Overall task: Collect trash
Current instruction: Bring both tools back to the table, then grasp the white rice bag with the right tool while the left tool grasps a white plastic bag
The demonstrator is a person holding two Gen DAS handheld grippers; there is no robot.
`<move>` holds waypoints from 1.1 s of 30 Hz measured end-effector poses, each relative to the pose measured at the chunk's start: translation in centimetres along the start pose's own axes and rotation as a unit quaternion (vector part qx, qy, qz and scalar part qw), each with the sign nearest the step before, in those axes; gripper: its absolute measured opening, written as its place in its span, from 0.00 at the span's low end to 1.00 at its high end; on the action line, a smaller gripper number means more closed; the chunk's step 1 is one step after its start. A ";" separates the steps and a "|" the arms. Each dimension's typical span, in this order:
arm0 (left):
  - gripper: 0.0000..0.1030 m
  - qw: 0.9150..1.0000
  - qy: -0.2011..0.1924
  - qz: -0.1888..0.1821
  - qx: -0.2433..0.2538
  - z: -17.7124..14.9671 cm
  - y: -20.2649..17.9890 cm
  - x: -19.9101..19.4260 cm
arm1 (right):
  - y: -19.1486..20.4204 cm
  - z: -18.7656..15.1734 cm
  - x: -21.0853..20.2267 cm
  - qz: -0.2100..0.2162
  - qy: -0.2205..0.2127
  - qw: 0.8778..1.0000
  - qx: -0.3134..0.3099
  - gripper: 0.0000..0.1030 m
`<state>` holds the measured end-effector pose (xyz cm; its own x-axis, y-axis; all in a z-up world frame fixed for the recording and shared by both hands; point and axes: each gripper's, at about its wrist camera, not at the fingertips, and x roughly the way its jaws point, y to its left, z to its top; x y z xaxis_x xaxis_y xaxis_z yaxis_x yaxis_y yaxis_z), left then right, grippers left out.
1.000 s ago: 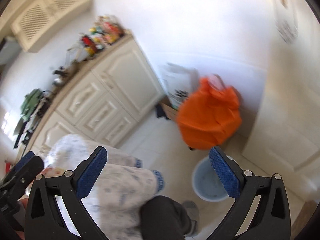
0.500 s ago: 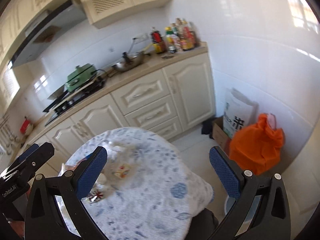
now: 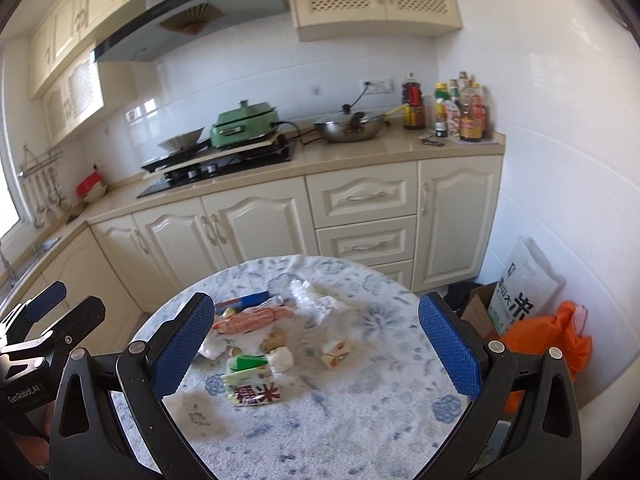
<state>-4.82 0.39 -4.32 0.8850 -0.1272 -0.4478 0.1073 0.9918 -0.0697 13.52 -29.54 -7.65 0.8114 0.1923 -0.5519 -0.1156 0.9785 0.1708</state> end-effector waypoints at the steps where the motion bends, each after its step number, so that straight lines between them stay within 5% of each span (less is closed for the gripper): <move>1: 0.99 1.000 0.001 0.008 -0.005 -0.6 0.6 -0.6 | 0.6 -0.2 0.4 0.007 0.006 1.000 -0.006 1.00; 11: 0.99 0.995 0.077 0.042 -0.049 -4.1 3.5 0.2 | 4.7 -4.8 5.7 0.036 0.096 0.994 -0.046 1.00; 26: 0.96 0.976 0.204 0.050 -0.054 -8.4 5.8 11.9 | 6.6 -11.1 14.0 0.041 0.207 0.977 -0.041 1.00; 33: 0.69 0.972 0.226 0.038 -0.058 -7.6 6.1 16.1 | 6.9 -12.6 17.9 0.031 0.230 0.972 -0.037 0.99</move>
<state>6.59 4.32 -18.74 0.5969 -0.0735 -0.7990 -0.0254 0.9936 -0.1104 20.08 -18.45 -26.64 0.4611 0.2477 -0.8521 -0.2110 0.9633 0.1658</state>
